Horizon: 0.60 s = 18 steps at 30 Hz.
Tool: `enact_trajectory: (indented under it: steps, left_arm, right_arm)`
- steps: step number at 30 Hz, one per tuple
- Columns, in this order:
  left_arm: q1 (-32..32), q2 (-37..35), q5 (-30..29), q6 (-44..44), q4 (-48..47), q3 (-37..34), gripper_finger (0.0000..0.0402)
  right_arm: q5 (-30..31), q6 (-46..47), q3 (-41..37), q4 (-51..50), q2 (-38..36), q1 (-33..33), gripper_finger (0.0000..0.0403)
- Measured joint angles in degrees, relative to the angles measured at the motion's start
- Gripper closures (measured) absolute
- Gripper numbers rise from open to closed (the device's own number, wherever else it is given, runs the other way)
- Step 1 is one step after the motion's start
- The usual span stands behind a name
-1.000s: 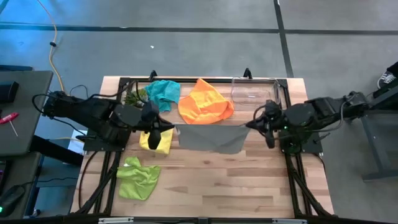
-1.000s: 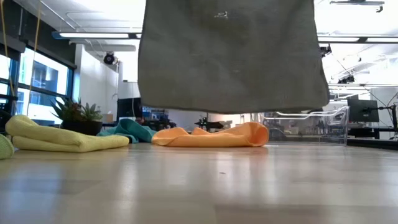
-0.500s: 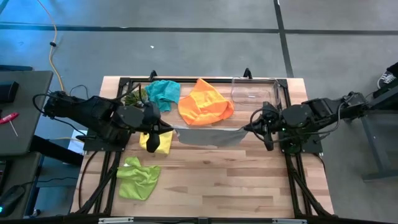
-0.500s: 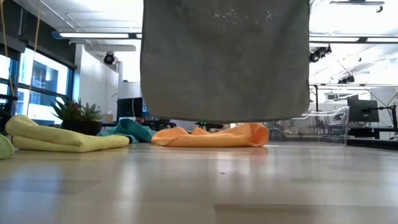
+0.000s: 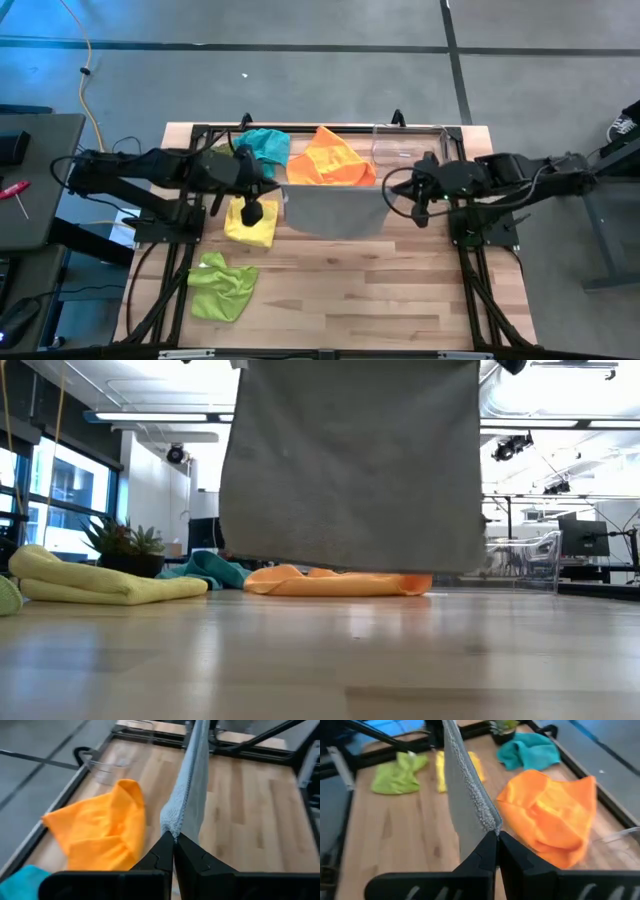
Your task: Fold microfiber towels
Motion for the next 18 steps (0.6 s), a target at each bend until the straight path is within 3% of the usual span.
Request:
enact_trajectory:
  steps: [8, 18]
  left_arm:
    - [5.91, 1.52, -1.41, 9.13, 3.62, -0.11, 0.0401]
    - [11.77, 6.9, -1.89, 18.36, 7.51, -0.09, 0.0401]
  right_arm:
    - [-1.28, -5.57, -5.42, 0.75, 0.04, -6.07, 0.0403]
    - [-0.5, -11.93, -4.49, 1.02, 0.0, -10.78, 0.0403]
